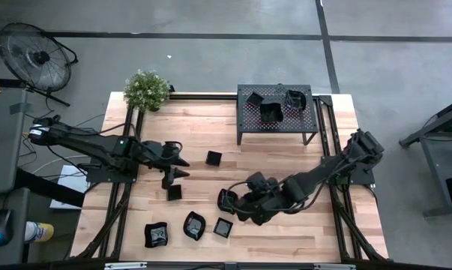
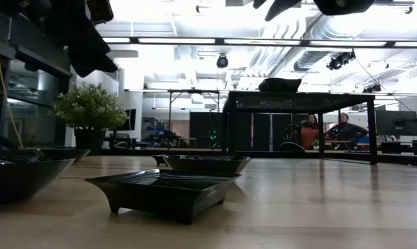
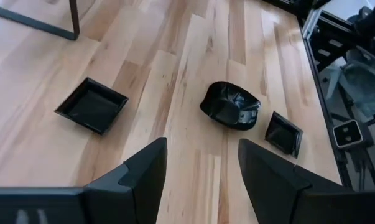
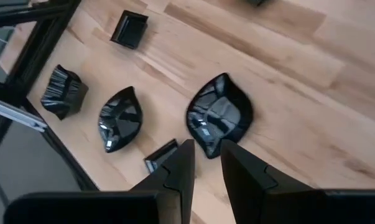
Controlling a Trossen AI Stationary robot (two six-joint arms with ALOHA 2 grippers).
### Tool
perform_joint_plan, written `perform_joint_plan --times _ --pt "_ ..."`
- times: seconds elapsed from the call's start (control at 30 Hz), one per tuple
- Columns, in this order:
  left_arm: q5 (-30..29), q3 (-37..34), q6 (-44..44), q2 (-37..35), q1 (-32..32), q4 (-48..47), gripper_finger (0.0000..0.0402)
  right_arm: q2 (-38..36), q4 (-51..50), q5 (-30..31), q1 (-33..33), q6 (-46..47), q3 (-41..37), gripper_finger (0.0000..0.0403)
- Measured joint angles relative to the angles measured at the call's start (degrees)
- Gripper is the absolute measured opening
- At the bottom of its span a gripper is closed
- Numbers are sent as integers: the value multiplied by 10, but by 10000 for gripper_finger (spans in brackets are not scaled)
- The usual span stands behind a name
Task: Pick & Place Mini shaped plates
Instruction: Stack the black leaf-shaped plate on top of the black leaf-shaped plates on the shelf
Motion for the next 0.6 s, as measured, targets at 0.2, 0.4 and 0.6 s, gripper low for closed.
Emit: perform_joint_plan --times 0.2,0.4,0.6 --pt "2 0 24 -57 0 -44 195 18 28 -1 -6 25 0 74" --pt "3 0 34 -98 0 -89 195 20 34 -9 -24 36 0 74" --pt "10 0 45 -135 0 -116 195 28 42 -27 -42 34 0 74"
